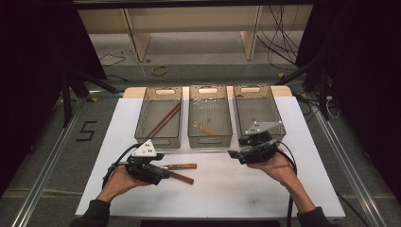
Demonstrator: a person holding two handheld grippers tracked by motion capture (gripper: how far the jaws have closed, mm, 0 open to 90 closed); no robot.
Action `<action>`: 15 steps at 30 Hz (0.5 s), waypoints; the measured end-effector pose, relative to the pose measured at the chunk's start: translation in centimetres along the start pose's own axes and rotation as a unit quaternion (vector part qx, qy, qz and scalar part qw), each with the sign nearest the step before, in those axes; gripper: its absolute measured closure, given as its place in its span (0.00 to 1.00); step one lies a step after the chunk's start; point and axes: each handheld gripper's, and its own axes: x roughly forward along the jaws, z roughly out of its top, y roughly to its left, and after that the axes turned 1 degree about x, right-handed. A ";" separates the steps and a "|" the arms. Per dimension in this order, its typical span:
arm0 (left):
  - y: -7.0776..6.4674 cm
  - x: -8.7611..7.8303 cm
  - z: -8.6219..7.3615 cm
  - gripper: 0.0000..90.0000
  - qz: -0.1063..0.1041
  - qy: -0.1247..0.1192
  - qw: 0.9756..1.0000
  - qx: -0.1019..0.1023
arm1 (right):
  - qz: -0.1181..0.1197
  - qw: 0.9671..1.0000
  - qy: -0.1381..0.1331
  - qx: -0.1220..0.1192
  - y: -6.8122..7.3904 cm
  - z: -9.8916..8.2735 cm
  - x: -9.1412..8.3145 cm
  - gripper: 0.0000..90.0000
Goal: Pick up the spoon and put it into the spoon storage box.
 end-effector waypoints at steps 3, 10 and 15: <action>0.0 0.3 0.2 0.28 -0.007 0.015 1.000 0.004 | 0.003 1.000 -0.007 0.008 -0.1 -0.8 -0.3 0.41; -0.1 0.9 0.3 0.29 -0.013 0.035 0.999 0.021 | 0.006 1.000 -0.017 0.024 -0.1 -2.4 -0.9 0.40; 0.1 1.0 0.5 0.29 -0.016 0.047 0.998 0.027 | 0.006 0.999 -0.027 0.040 -0.5 -3.4 -1.4 0.39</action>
